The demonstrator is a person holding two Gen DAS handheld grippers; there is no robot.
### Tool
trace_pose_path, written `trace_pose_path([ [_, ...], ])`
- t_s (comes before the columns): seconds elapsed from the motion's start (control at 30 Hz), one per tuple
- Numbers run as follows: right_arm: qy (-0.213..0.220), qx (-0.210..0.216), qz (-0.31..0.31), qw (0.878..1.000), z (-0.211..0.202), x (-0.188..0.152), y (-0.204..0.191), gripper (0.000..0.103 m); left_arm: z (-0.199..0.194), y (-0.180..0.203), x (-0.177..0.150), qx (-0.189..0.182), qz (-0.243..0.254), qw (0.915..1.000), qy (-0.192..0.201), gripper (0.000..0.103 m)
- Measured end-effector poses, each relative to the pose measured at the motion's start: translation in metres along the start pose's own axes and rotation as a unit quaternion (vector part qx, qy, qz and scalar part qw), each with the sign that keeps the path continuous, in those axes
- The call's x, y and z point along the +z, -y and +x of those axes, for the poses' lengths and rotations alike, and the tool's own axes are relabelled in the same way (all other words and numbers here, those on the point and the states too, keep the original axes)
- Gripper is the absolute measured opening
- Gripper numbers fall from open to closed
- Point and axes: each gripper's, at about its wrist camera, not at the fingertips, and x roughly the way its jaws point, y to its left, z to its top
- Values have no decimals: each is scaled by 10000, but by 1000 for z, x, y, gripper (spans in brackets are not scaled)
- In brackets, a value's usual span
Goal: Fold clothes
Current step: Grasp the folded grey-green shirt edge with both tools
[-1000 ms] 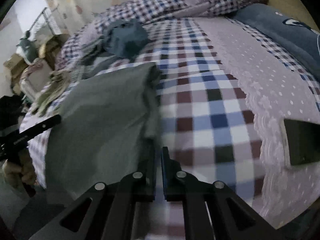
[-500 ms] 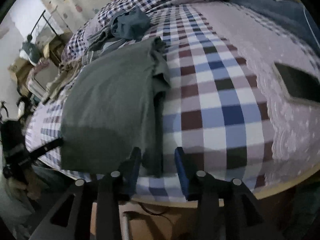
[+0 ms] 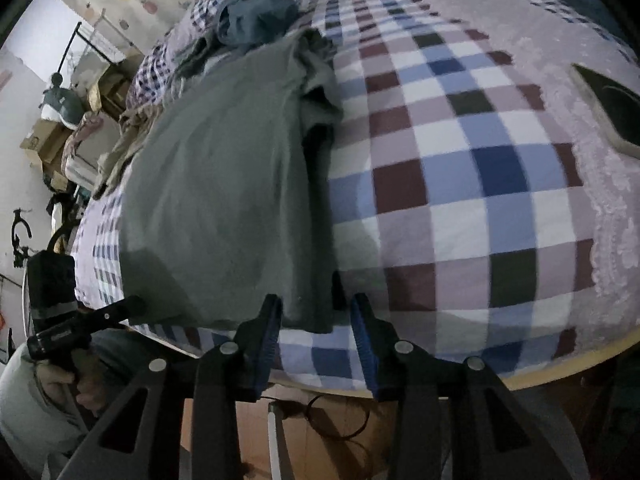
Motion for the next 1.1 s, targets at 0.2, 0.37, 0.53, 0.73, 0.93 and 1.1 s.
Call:
trace_pose_path([
  [0.2, 40, 38, -102, 9999, -4, -8, -9, 3, 0, 1, -1, 356, -63, 9993, -136, 6],
  [0.37, -256, -458, 41, 9986, 4, -17, -3, 2, 0, 2, -1, 653, -116, 9975, -249, 6],
  [0.53, 172, -438, 231, 9986, -18, -12, 4, 8, -31, 5, 9, 348, -152, 9985, 401, 52],
  [0.73, 1191, -117, 547, 9913, -60, -1, 21, 40, -85, 5, 38, -447, -118, 9821, 1825, 83],
  [0.93, 1762, -82, 794, 9811, -72, 11, 31, 40, -81, -24, 103, -740, -475, 9786, 1860, 84],
  [1.1, 1797, 95, 763, 9807, -69, 26, 31, 40, -56, -31, 158, -912, -485, 9795, 1732, 84],
])
